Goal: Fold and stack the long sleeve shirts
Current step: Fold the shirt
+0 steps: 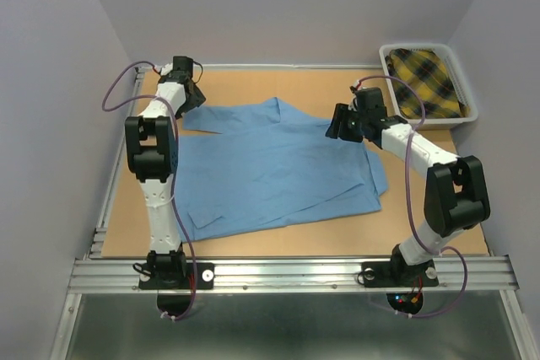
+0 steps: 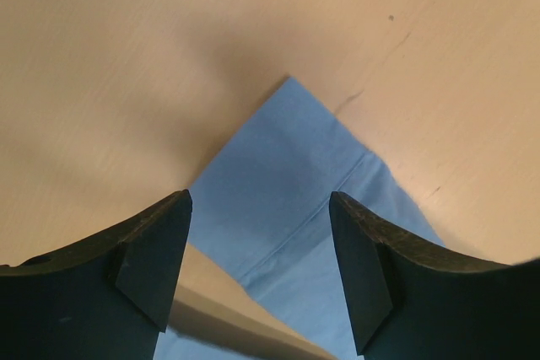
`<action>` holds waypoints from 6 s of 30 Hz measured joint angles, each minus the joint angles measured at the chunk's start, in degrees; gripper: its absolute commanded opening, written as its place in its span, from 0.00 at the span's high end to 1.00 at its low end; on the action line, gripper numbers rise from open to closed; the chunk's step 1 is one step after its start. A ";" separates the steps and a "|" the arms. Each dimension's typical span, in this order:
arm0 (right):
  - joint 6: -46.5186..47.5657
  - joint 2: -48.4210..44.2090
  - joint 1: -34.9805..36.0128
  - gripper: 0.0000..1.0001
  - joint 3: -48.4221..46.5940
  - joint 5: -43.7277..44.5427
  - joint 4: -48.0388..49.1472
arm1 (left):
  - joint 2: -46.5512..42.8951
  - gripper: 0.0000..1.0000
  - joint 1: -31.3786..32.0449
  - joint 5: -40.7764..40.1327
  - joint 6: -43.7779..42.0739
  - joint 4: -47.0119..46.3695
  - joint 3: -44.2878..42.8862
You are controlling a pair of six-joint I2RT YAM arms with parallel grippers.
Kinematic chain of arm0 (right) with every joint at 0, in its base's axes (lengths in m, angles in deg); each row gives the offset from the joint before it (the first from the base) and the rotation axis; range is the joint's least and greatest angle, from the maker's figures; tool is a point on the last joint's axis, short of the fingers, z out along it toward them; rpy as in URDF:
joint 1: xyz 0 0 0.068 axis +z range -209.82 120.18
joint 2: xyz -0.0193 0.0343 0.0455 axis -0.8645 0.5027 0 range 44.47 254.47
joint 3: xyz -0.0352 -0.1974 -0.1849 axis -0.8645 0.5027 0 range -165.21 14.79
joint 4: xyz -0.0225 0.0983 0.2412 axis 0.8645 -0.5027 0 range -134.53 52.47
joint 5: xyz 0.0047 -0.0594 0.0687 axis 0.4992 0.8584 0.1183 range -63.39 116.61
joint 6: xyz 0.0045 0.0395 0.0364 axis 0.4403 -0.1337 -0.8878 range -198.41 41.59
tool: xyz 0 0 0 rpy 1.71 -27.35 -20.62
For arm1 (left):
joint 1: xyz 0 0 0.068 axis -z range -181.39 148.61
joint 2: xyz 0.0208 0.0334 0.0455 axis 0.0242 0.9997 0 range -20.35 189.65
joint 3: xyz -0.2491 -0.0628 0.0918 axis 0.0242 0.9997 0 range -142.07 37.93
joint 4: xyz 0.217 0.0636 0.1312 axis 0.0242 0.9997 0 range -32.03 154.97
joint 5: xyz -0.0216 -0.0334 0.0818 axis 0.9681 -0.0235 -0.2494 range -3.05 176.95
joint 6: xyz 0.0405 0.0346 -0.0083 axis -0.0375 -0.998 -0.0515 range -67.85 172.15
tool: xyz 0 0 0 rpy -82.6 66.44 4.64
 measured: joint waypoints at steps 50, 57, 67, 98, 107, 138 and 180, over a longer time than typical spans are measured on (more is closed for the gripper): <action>10.97 18.88 -14.45 0.51 -15.10 -7.65 -0.66 | -22.67 0.23 -9.14 10.73 -5.33 -9.88 34.12; 11.67 18.64 -14.34 0.50 -15.08 -5.62 -0.68 | -16.92 0.23 -3.06 7.39 -4.48 -7.93 20.00; 12.37 10.19 -9.03 0.46 -10.78 3.26 -0.57 | -3.02 0.28 3.87 0.09 4.07 -1.70 -2.60; 12.15 9.05 2.38 0.47 -8.39 2.08 1.88 | 5.03 1.00 6.21 -0.92 -3.30 -13.14 -0.79; 8.87 9.05 2.40 0.47 -8.46 -3.26 7.54 | -12.15 1.00 9.18 12.13 -14.32 -41.53 14.86; 4.59 4.39 2.49 0.47 -3.04 -2.71 17.77 | -18.80 1.00 13.97 29.05 -29.49 -67.93 28.92; 10.80 10.97 -10.75 0.52 -5.55 -1.03 7.93 | -27.52 0.34 -6.97 9.14 -9.73 -21.40 38.88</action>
